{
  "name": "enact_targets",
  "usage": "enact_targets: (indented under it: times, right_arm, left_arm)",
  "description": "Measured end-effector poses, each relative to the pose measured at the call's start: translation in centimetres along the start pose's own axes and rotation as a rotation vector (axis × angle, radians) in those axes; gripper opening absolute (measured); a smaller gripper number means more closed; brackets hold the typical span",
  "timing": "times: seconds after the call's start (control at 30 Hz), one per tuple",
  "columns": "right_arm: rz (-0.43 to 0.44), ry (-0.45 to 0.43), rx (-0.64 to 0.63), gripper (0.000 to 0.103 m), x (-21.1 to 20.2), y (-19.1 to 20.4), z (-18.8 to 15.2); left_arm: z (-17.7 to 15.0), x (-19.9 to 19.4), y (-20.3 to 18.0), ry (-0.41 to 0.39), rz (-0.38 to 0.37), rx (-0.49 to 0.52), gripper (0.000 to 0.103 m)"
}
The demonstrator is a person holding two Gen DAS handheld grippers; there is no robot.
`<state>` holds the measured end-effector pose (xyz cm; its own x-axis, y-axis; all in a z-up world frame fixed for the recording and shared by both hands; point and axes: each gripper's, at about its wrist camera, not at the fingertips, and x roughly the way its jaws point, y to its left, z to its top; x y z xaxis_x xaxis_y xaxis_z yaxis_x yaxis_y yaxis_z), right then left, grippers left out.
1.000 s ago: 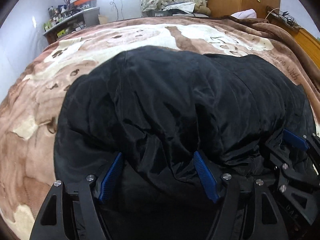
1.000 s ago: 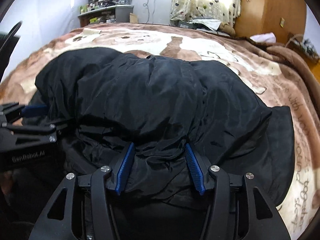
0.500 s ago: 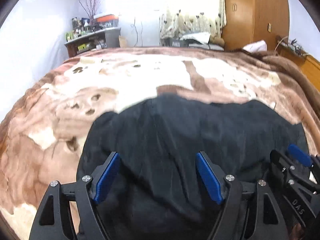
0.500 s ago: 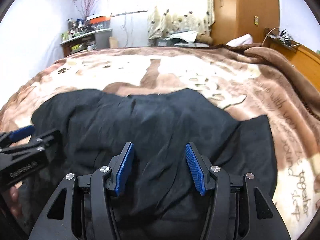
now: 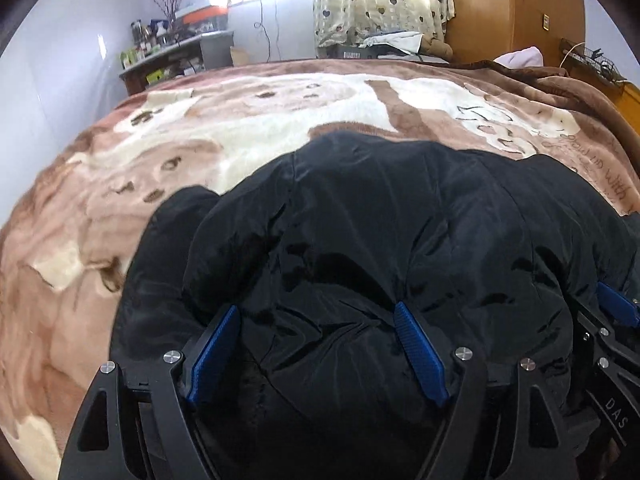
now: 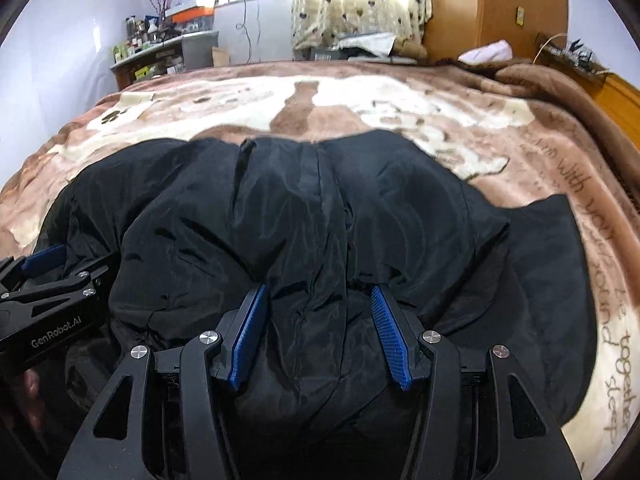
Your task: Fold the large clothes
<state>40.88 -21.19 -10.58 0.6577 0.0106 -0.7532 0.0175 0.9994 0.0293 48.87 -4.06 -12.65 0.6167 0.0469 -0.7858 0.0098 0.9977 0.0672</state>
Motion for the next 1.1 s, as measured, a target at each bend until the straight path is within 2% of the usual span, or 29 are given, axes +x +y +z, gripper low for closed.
enact_targets:
  times: [0.2,0.33,0.43,0.6,0.73,0.8,0.9,1.1]
  right_arm:
    - [-0.023,0.006,-0.023,0.054,1.0,0.5,-0.8]
    - [0.001,0.024,-0.009,0.054,1.0,-0.1,-0.7]
    - [0.012,0.035,-0.014,0.054,0.1,-0.3,0.2]
    - [0.023,-0.047,0.037,0.054,-4.0,-1.9,1.4]
    - [0.021,-0.079,0.017,0.054,-7.3,-2.6,0.9]
    - [0.02,-0.103,0.019,0.054,-9.5,-3.2,0.5]
    - [0.017,-0.117,0.035,0.054,-12.4,-4.1,-0.3]
    - [-0.001,-0.131,0.041,0.054,-19.4,-5.2,-2.3]
  left_arm:
    - [-0.5,0.9,0.0,0.031,-0.021,-0.029,0.08]
    - [-0.1,0.6,0.1,0.056,-0.034,-0.025,0.08]
    - [1.1,-0.7,1.1,0.083,-0.083,-0.086,0.079]
    - [1.8,-3.8,2.8,0.055,-0.127,-0.102,0.079]
    - [1.0,-6.6,4.3,0.054,-0.157,-0.095,0.079]
    - [0.1,-8.6,5.3,0.05,-0.129,-0.083,0.079]
    - [-1.3,-11.6,6.9,0.04,-0.129,-0.078,0.079]
    - [-5.5,-19.4,10.1,0.015,-0.077,-0.04,0.079]
